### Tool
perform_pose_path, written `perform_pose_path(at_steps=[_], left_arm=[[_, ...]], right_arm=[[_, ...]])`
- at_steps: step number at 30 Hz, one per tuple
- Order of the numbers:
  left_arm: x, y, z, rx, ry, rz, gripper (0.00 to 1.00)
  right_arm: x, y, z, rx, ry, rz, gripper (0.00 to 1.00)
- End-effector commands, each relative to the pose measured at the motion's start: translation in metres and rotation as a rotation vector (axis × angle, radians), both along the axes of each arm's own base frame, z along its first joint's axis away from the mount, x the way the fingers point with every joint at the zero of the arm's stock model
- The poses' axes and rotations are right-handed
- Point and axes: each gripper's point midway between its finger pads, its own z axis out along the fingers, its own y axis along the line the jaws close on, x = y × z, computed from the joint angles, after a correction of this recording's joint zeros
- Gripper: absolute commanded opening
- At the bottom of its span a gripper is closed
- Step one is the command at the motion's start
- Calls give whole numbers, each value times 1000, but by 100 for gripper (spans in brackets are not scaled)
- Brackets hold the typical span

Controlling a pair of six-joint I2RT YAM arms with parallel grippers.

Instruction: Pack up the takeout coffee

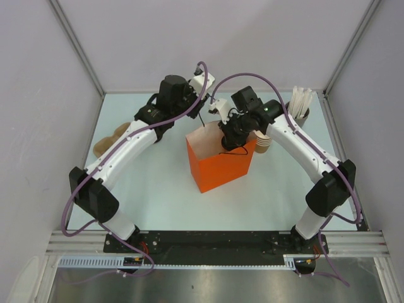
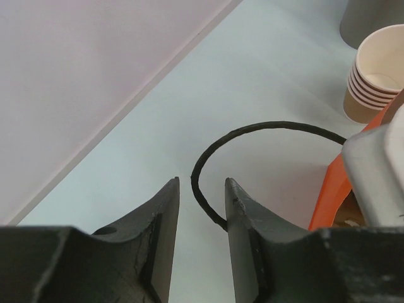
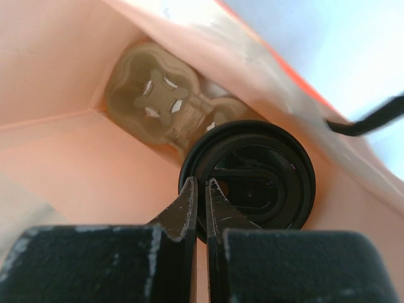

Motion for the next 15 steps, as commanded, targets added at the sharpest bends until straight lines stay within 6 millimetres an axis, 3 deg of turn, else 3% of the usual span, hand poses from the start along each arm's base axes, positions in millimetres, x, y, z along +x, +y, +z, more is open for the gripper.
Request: perform_pose_path(at_steps=[1,15], left_arm=[[5,0,10,-43,-26,25,40],[5,0,6,-52,-18,31,38]], right_arm=[[-1,2,9,-10,-10,23,0],[11,-7,-8,-97,13,-3,0]])
